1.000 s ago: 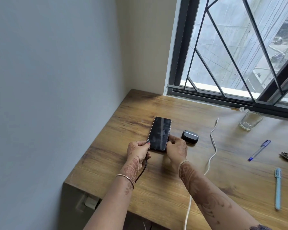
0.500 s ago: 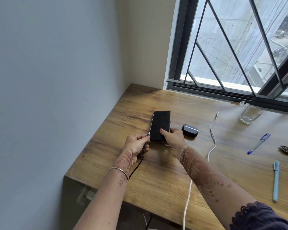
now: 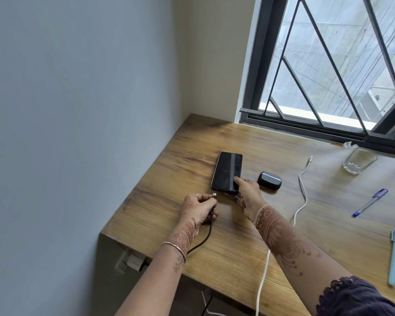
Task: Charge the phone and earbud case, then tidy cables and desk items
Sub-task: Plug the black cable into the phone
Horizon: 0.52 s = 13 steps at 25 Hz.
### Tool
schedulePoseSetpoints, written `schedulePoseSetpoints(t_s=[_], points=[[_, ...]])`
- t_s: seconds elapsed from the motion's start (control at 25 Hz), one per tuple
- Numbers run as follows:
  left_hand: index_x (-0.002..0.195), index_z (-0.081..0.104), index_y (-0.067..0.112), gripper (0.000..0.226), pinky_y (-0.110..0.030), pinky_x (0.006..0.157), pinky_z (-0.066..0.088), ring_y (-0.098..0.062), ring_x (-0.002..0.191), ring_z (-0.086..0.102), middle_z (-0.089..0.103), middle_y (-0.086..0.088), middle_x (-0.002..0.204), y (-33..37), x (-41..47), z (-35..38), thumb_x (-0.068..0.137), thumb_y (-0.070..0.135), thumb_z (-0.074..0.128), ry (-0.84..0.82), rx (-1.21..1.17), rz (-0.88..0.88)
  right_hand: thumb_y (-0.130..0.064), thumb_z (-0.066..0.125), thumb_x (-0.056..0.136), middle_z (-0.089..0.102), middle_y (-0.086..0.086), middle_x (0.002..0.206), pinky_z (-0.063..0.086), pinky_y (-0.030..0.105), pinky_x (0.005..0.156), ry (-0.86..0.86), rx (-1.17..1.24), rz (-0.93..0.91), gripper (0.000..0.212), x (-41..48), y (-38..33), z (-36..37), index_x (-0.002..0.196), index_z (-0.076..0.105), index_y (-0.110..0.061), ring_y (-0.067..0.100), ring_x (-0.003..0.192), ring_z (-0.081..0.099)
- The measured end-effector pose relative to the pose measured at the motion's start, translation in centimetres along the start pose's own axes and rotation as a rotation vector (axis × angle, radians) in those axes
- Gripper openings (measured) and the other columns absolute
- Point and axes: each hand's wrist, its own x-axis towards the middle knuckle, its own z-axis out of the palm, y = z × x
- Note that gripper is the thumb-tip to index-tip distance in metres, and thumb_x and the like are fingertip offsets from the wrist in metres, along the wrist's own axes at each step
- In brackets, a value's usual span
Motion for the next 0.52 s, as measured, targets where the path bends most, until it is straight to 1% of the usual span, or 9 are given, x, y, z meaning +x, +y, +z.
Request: schedulePoseSetpoints(t_s=[0.08,0.16,0.24,0.32,0.4,0.52], points=[[0.097,0.065,0.002,0.014,-0.023,0.050,0.056,-0.015,0.052,0.062,0.066,-0.011,0.077,-0.17,-0.36,0.31,0.084,0.003,0.067,-0.037,0.006,-0.001,-0.014,0.055,0.094,0.068,0.014,0.097,0.056,0.042,0.086,-0.038,0.018,-0.007,0.008,-0.08,-0.05,-0.18,0.090,0.059,-0.009,0.026,0.088,0.068],[0.099,0.066,0.001,0.016,-0.023,0.051,0.057,-0.015,0.053,0.064,0.068,-0.012,0.081,-0.13,-0.53,0.48,0.083,0.002,0.069,-0.059,-0.012,0.005,-0.014,0.054,0.095,0.068,0.015,0.099,0.057,0.039,0.084,-0.081,0.004,-0.009,0.011,0.00,0.03,-0.43,0.096,0.061,-0.006,0.025,0.089,0.068],[0.099,0.066,-0.001,0.017,-0.022,0.051,0.057,-0.012,0.048,0.064,0.067,-0.012,0.079,-0.08,-0.58,0.60,0.083,0.001,0.069,-0.061,-0.057,0.003,-0.016,0.054,0.095,0.069,0.014,0.099,0.057,0.035,0.081,-0.126,-0.026,-0.005,0.015,0.06,0.15,-0.72,0.102,0.061,-0.004,0.023,0.088,0.069],[0.099,0.066,-0.003,0.017,-0.021,0.051,0.057,-0.011,0.047,0.064,0.067,-0.012,0.076,-0.16,-0.69,0.69,0.082,0.001,0.070,-0.052,-0.083,0.004,-0.016,0.054,0.096,0.069,0.013,0.098,0.058,0.031,0.076,-0.144,-0.045,-0.012,0.016,-0.02,0.16,-0.88,0.103,0.061,-0.004,0.021,0.085,0.069],[0.098,0.067,-0.003,0.018,-0.022,0.052,0.057,-0.011,0.048,0.064,0.067,-0.012,0.074,-0.19,-0.79,0.76,0.082,0.003,0.071,-0.036,-0.090,0.006,-0.017,0.055,0.095,0.070,0.014,0.101,0.057,0.033,0.080,-0.148,-0.039,-0.012,0.017,0.17,0.27,-0.95,0.104,0.061,-0.003,0.022,0.088,0.069],[0.096,0.067,-0.002,0.018,-0.023,0.052,0.058,-0.012,0.050,0.066,0.069,-0.012,0.074,-0.17,-0.74,0.94,0.081,0.006,0.073,-0.029,-0.103,-0.003,-0.017,0.055,0.095,0.069,0.017,0.104,0.055,0.040,0.088,-0.163,-0.015,0.008,0.021,0.19,0.30,-0.94,0.108,0.060,-0.001,0.027,0.095,0.069]])
